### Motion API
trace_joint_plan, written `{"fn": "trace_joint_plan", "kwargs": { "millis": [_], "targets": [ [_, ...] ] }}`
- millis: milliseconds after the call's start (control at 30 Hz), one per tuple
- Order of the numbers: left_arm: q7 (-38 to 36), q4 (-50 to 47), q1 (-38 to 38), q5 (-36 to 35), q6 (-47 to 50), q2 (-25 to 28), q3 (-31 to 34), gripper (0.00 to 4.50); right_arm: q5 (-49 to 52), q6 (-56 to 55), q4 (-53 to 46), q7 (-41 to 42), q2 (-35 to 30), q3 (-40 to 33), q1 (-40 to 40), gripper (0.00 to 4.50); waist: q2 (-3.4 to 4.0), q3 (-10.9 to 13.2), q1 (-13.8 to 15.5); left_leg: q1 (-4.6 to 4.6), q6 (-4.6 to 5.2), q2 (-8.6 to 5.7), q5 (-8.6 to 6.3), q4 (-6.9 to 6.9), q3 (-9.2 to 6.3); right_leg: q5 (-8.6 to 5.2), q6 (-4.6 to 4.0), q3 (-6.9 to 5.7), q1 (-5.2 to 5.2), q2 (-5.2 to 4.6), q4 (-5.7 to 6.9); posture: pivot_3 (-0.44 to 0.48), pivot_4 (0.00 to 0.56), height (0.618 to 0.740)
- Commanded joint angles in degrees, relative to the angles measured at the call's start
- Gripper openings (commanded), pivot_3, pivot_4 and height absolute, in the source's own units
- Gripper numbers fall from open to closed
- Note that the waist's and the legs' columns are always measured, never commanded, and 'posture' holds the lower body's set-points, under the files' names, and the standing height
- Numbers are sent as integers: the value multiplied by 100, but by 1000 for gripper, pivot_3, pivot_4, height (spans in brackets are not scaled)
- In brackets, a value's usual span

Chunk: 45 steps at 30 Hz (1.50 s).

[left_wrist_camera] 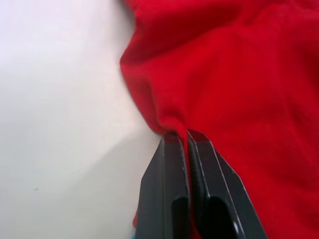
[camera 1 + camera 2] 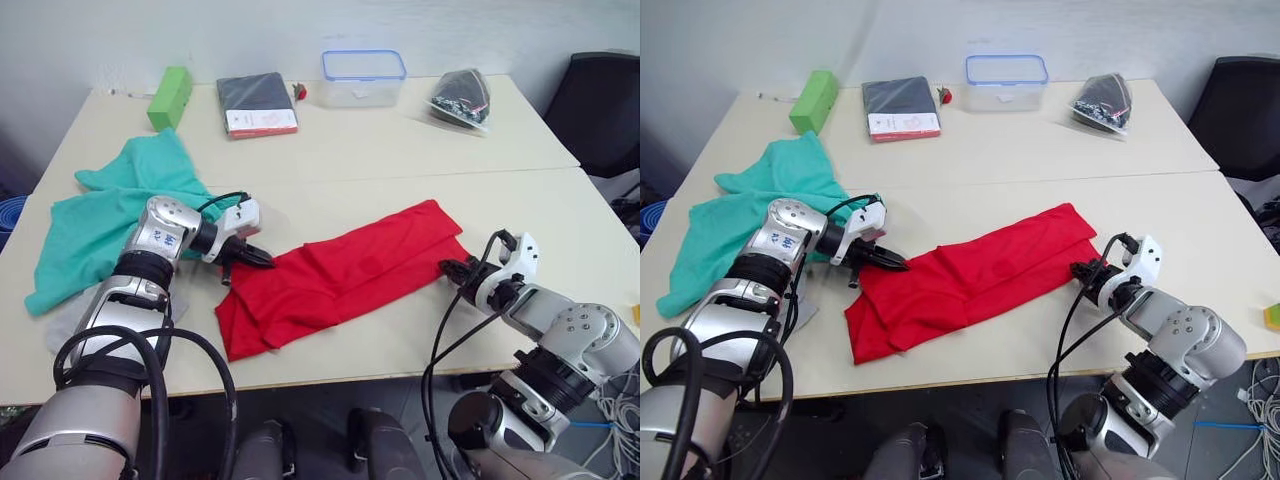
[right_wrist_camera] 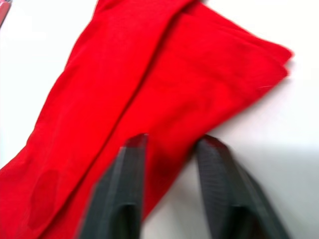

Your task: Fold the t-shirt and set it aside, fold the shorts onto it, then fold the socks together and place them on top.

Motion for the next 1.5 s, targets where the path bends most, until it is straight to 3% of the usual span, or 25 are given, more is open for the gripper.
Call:
{"fn": "trace_joint_plan", "kwargs": {
  "millis": [33, 267, 400, 667, 900, 1167, 1267, 1367, 1500],
  "targets": [
    [-220, -565, 252, -155, 254, 90, 105, 0, 119, 82, 323, -4, -189, 206, -122, 44, 0, 0, -6, 0, -2, -1, 1, -4, 1, 0, 0, 0, -1, 2, 0, 0, 150, 740],
    [-116, -3103, 1582, -615, 1560, 361, 319, 0, 145, -1139, 1448, 606, -1157, 1921, -303, 44, 0, 0, -44, 8, -5, -1, 3, -18, 7, 0, 0, 37, -1, 0, -5, 0, 150, 740],
    [439, -5059, 2707, -839, 2512, 515, 470, 0, -242, -2624, 3077, 1091, -1601, 3054, -1098, 44, 4, 2, -125, 12, -4, -3, 5, -23, 14, 0, 0, 64, -1, -1, -6, 0, 150, 740],
    [1515, -7222, 4060, -1218, 3880, 482, 548, 0, -915, -4909, 6233, 1717, -1659, 4148, -2786, 44, 4, 3, -111, 13, -15, -1, 18, -42, 10, 0, 0, 65, 1, -2, -22, 0, 150, 740],
    [2293, -8133, 4526, -1609, 4700, 193, 442, 0, -1203, -6139, 7793, 1679, -1357, 4345, -3545, 44, 5, 3, -67, 12, -17, 1, 20, -44, 7, 2, 3, 63, 11, -2, -41, 0, 150, 740],
    [2799, -8246, 4553, -1948, 5059, 120, 530, 0, -1678, -6778, 8158, 2031, -1490, 4722, -3619, 44, 5, 3, 9, 13, -23, 1, 27, -44, 3, 2, 4, 62, 12, -3, -41, 0, 150, 740],
    [2723, -8264, 4529, -2246, 5226, 289, 736, 714, -1853, -6916, 7927, 2342, -1668, 4913, -3493, 702, 5, 3, 10, 13, -24, 1, 28, -44, 2, 2, 3, 61, 12, -3, -41, 0, 150, 740],
    [2464, -8283, 4492, -2601, 5327, 662, 994, 1659, -1844, -6719, 7352, 2738, -1927, 4994, -3263, 1710, 6, 3, 6, 13, -27, 4, 29, -46, 1, 2, 3, 60, 11, -2, -42, 0, 150, 740],
    [1912, -7877, 4209, -2984, 5279, 1259, 1230, 2948, -1481, -5528, 5625, 3174, -2360, 4836, -2550, 3146, 6, 3, 24, 12, -32, 6, 30, -50, -4, 1, 2, 57, 10, -2, -44, 0, 150, 740]
  ]
}}
